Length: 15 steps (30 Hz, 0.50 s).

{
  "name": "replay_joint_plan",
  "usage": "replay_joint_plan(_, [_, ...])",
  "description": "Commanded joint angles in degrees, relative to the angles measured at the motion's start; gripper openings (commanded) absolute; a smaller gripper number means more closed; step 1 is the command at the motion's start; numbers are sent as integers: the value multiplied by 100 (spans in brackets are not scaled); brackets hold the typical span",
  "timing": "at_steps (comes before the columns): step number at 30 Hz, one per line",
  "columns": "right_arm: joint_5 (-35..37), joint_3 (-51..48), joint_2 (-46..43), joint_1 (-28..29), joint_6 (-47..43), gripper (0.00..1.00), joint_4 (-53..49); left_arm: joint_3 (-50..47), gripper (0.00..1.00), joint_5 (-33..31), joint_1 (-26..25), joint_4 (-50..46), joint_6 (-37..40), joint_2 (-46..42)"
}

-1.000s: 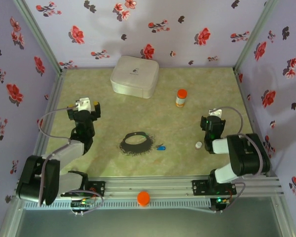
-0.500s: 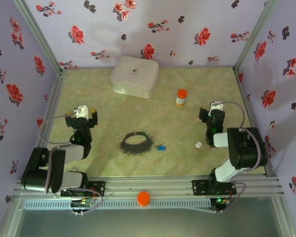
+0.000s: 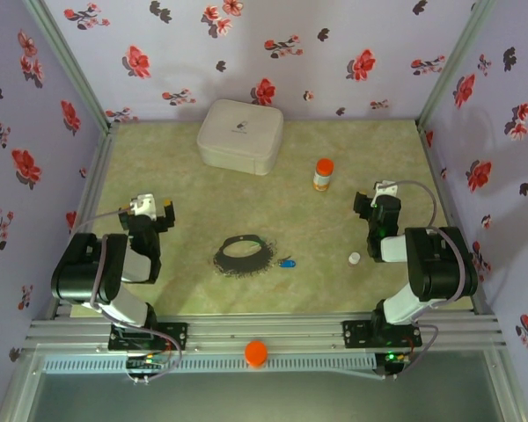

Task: Put the keys on the keyring

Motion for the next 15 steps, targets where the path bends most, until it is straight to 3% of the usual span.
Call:
replay_joint_plan(1, [-52, 91, -51, -44, 96, 76, -46, -57, 100, 112, 35, 461, -65, 46])
replay_joint_plan(6, [-48, 95, -51, -44, 100, 76, -49, -45, 100, 585, 39, 448, 95, 51])
replay_joint_plan(11, [-52, 90, -49, -44, 95, 76, -49, 32, 100, 612, 38, 336, 119, 46])
replay_joint_plan(15, [-48, 91, -49, -44, 96, 76, -51, 570, 100, 614, 38, -894, 144, -111])
